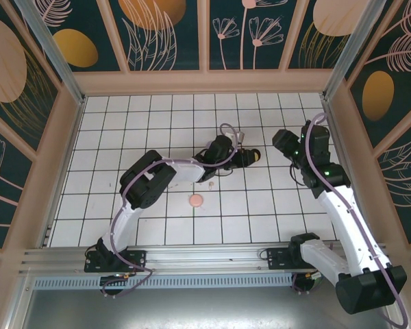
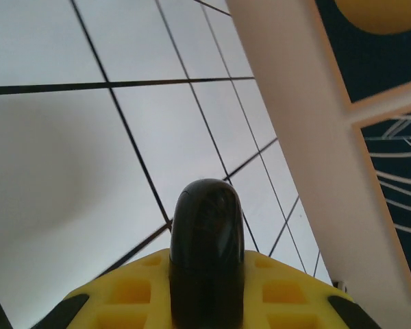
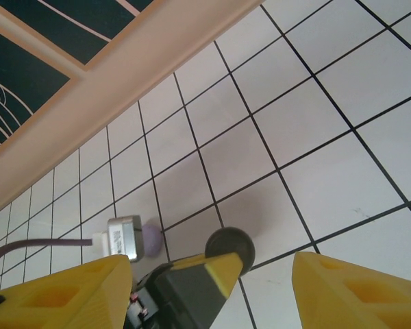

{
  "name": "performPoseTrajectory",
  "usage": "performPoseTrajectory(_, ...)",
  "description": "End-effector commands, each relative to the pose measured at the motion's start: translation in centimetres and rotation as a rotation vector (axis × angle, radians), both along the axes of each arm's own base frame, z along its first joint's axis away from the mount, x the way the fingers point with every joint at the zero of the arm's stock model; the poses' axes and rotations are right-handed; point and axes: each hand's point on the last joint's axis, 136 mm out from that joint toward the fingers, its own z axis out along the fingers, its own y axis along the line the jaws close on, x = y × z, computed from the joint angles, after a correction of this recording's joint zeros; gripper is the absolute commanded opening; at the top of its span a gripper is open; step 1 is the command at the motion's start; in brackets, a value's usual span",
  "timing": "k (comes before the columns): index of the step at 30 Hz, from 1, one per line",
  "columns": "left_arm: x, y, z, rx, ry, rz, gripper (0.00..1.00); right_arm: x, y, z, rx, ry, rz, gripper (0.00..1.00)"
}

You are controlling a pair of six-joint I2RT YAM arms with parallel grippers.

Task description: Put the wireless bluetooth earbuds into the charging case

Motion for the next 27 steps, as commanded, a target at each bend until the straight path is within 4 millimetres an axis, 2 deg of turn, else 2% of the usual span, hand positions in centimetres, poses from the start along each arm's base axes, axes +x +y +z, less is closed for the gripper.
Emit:
performPoseTrajectory(1,0.8,-0.7,-0.9,-0.005,0.102,0.066,0.08,-0.2,-0.1,0.8,0.021,-0.045,0.002,0.64)
performPoseTrajectory(5,1.1,-1.1,-2.9,0.060,0.163,0.072,0.20,-0.5,-0.6,1.3,0.026,-0.064,-0.011,0.64)
performPoseTrajectory(8,1.0,-1.4,-4.1,0.081,0.202,0.063,0.23,-0.5,-0.2,1.8,0.046,-0.075,0.012,0.65)
performPoseTrajectory(13,1.0,-1.5,-5.1,0.096,0.235,0.068,0.28,-0.6,-0.2,2.5,0.049,-0.087,0.021,0.65)
performPoseTrajectory(16,1.0,-1.1,-5.5,0.119,0.240,0.077,0.36,-0.7,-0.4,3.0,0.046,-0.097,0.016,0.67)
performPoseTrajectory(20,1.1,-0.9,-5.2,0.144,0.230,0.081,0.46,-0.9,-0.6,3.8,0.046,-0.117,0.011,0.70)
performPoseTrajectory(27,1.7,0.3,-2.7,0.209,0.146,0.109,0.49,-1.0,-0.8,4.8,0.037,-0.127,0.010,0.77)
